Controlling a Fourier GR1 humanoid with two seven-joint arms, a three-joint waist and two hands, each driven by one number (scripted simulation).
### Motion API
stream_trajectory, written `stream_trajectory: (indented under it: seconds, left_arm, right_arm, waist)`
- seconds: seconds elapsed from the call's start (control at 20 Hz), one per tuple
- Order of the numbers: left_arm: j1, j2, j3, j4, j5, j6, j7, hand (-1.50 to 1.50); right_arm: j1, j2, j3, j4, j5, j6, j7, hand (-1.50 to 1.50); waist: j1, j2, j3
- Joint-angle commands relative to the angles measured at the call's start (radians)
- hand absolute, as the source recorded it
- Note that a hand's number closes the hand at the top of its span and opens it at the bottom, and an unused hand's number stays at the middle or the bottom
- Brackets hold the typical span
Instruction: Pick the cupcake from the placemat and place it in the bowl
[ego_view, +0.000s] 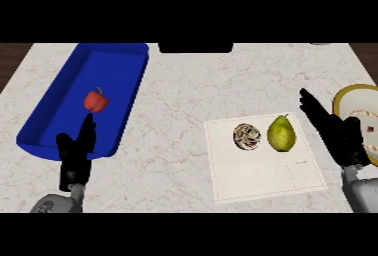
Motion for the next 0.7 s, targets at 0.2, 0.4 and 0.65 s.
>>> stream_trajectory:
  seconds: [0.2, 0.4, 0.65]
  left_arm:
    - [-0.084, 0.016, -0.032, -0.138, -0.040, -0.089, -0.083, 0.00]
    - [-0.100, 0.005, -0.039, -0.119, -0.026, -0.107, -0.074, 0.00]
    - [-0.078, -0.020, -0.069, -0.161, -0.032, -0.116, -0.098, 0.00]
  right_arm:
    - [-0.029, 0.260, 0.170, -0.102, 0.244, -0.364, 0.228, 1.50]
    - [-0.012, 0.181, 0.075, -0.049, 0.502, -0.640, 0.188, -1.50]
    - [0.091, 0.443, 0.182, -0.153, 0.635, -0.959, -0.025, -1.50]
  waist:
    - [0.025, 0.009, 0.006]
    - [-0.036, -0.003, 0.003]
    - [-0.004, 0.006, 0.008]
